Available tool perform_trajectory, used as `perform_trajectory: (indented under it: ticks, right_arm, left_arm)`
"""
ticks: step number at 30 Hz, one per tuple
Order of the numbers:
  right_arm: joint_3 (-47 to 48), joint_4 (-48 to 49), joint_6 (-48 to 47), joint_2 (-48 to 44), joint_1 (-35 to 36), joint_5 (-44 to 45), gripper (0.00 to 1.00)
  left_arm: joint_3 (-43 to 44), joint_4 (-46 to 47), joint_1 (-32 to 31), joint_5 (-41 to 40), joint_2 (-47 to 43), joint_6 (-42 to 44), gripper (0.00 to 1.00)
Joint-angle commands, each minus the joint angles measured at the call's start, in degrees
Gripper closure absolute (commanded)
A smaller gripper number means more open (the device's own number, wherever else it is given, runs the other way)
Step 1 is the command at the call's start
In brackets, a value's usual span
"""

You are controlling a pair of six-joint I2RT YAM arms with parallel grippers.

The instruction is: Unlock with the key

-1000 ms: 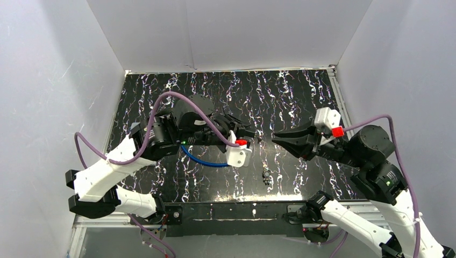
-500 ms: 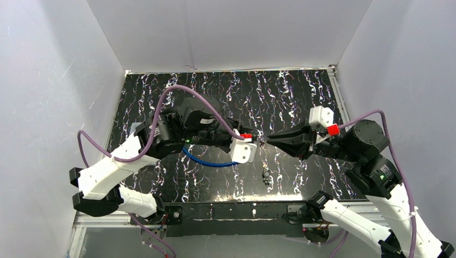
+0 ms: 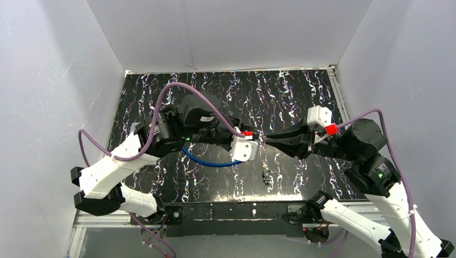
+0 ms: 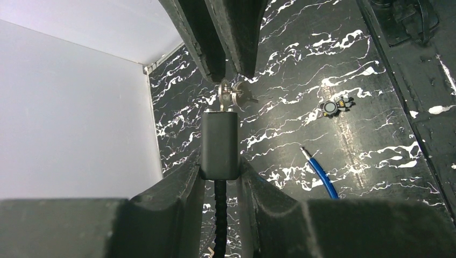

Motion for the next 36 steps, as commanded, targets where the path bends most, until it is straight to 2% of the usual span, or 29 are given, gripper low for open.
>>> perform_trajectory:
  ticks: [1, 13, 24, 36]
  right_arm:
    - [0.67, 2.56, -1.1, 0.35, 0.59, 1.29, 0.74]
    - [1.0, 3.62, -0.85, 1.68, 1.02, 2.69, 0.98]
    - [0.19, 4.89, -1.22, 2.3, 2.88, 5.24, 0.99]
    - [-0.01, 6.67, -3.15, 5.07, 12.52, 14.28, 0.99]
  left_arm:
    - [2.55, 0.18, -0.1, 1.4, -0.11, -0.55, 1.0]
    - [3.55, 0.18, -0.08, 2.12, 0.28, -0.83, 1.0]
    - [6.69, 0.56, -0.06, 2.96, 1.93, -3.1, 1.0]
    - [9.21, 0.43, -0.22, 4.7, 4.34, -3.04, 1.0]
